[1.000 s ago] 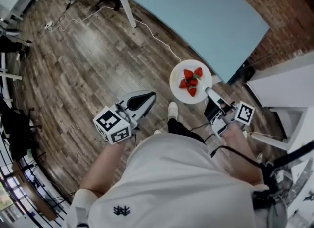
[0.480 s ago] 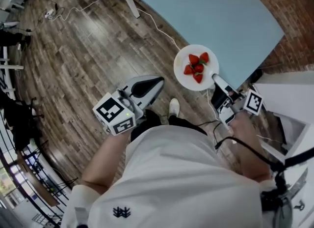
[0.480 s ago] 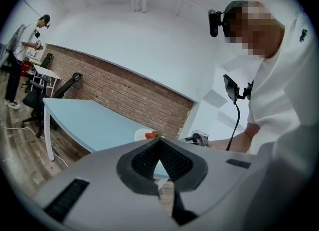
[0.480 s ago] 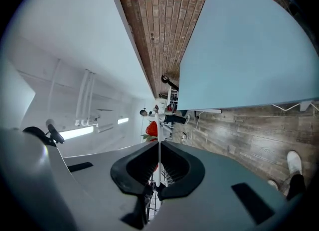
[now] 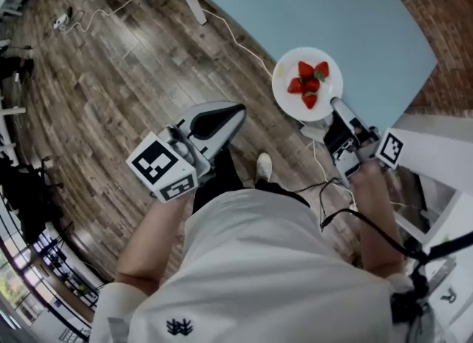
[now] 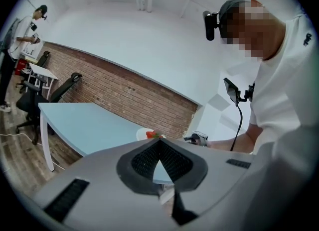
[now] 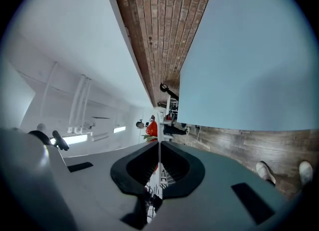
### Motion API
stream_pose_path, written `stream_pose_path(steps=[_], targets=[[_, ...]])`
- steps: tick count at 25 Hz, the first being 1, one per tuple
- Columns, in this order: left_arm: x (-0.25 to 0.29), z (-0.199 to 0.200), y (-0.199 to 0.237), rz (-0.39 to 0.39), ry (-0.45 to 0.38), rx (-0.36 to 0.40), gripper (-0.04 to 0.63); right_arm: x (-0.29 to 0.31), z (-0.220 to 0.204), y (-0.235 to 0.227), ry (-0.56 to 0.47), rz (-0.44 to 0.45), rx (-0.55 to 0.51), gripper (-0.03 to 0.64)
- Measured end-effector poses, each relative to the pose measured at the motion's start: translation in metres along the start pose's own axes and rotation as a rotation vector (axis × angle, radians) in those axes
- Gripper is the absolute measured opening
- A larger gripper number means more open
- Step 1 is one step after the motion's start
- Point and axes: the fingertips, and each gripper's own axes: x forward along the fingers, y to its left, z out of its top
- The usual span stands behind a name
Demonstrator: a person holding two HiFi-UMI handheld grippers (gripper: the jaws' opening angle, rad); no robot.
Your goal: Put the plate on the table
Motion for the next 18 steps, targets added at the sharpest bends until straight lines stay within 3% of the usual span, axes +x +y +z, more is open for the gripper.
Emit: stream_pose_path(steps=[11,18], targets=[[0.006,0.038,0.112,-0.18,0.121,0.024,0.0,0.105,0.029,-0.005,-0.167,-0.065,0.046,0.021],[0.03,0.055,0.158,-0.231,0.142,0.024,0.0,0.144,0.078,-0.035,-0.245,-0.104,0.056,0.021]])
